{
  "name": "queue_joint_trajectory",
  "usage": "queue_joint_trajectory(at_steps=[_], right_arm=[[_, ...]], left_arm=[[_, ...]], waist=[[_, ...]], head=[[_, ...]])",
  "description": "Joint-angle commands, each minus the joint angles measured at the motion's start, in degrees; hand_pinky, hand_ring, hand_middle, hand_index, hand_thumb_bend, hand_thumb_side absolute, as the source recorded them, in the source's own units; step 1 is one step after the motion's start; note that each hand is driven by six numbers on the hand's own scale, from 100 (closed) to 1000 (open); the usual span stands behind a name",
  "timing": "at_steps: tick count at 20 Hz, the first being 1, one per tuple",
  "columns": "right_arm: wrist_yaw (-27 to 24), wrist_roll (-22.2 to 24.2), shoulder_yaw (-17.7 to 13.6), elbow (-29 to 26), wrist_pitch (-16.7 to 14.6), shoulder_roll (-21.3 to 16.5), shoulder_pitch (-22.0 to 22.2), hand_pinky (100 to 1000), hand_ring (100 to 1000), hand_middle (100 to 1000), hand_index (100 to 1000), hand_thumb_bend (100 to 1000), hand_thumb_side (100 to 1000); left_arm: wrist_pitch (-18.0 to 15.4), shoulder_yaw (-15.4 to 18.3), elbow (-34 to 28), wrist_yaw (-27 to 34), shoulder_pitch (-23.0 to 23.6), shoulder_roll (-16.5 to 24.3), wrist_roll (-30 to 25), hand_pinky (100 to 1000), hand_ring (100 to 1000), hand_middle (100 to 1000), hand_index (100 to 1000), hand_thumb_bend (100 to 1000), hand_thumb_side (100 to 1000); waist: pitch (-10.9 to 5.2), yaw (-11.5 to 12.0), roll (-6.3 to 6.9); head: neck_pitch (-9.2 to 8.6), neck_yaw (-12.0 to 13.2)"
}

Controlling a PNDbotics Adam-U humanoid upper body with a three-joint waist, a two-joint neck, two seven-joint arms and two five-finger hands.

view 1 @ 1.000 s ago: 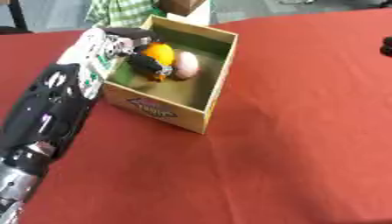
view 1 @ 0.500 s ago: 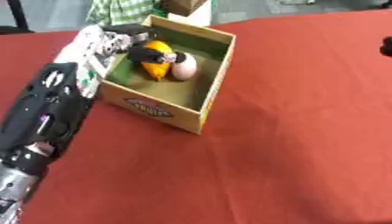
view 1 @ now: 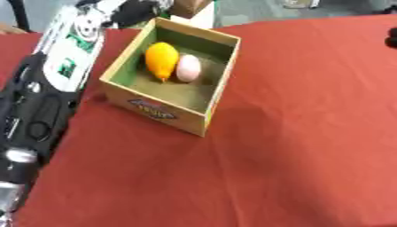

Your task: Pick up objects on the table and place them in the box.

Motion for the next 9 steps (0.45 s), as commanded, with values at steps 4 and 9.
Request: queue_joint_trajectory(at_steps=[4, 9], right_arm=[[-0.49, 0.04, -0.51, -0.92, -1.07, -3.32, -0.97, 734, 681, 552, 783, 100, 924], [-0.59, 0.58, -0.6, -0.92, -2.07, -4.13, -0.93, 743, 706, 585, 800, 100, 951]], left_arm=[[-1.28, 4.94, -20.29, 16.16, 9.1, 6.04, 23.85, 584, 751, 754, 933, 100, 832], [-7.96, 7.94, -27.93, 18.51, 21.19, 9.36, 32.67, 582, 730, 733, 893, 100, 790]], waist=[[-1.27, 1.12, -0.34], [-1.11, 1.92, -0.49]], head=[[0.25, -1.58], [0.62, -1.84]])
